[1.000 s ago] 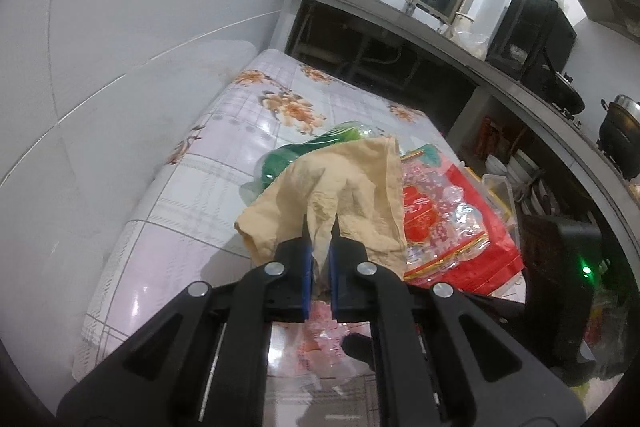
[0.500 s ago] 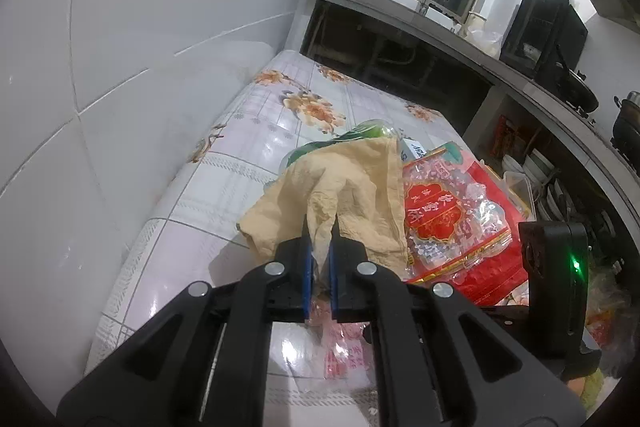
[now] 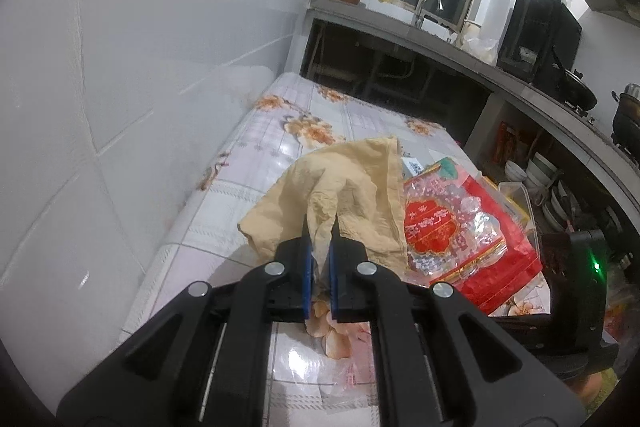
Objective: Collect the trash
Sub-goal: 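Grasp the clear plastic bag with the right tool while the left holds the paper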
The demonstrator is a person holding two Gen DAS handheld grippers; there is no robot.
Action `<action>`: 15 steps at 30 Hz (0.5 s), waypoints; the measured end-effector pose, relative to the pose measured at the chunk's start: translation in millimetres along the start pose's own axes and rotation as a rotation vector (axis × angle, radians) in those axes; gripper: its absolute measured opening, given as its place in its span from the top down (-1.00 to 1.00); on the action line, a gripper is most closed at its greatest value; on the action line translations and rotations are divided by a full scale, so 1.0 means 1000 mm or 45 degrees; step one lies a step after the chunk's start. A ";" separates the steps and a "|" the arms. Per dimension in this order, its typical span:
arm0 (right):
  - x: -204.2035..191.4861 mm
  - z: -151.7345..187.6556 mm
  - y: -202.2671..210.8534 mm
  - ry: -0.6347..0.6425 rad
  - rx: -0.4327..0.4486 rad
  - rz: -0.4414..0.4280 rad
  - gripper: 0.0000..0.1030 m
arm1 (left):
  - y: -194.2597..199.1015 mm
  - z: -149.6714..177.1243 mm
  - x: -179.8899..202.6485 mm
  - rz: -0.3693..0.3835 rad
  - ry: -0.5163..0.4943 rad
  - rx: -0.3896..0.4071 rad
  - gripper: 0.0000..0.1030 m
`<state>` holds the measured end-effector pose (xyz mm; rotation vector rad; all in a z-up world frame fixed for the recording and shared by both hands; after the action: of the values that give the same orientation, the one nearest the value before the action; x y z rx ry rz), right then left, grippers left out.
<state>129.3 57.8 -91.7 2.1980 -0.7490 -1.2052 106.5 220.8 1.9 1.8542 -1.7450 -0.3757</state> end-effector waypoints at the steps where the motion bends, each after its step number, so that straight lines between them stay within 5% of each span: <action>1: 0.002 0.001 0.005 -0.005 0.008 0.000 0.71 | 0.003 -0.002 0.001 -0.003 -0.005 0.011 0.90; 15: 0.001 -0.006 0.067 -0.040 0.178 -0.008 0.71 | 0.029 -0.018 0.021 0.011 -0.060 0.088 0.90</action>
<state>120.2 10.4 -45.2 2.3000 -0.8636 -1.2260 95.5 204.3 36.4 1.9001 -1.8181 -0.3624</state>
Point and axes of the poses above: each gripper's, at about its wrist camera, not at the fingertips, and y roughly against the way its jaws point, x to its right, z to its underside, the point moved 5 cm from there along -y, roughly the way its jaws point, and after that the axes turned 9 degrees about -z, right-handed, at the moved point
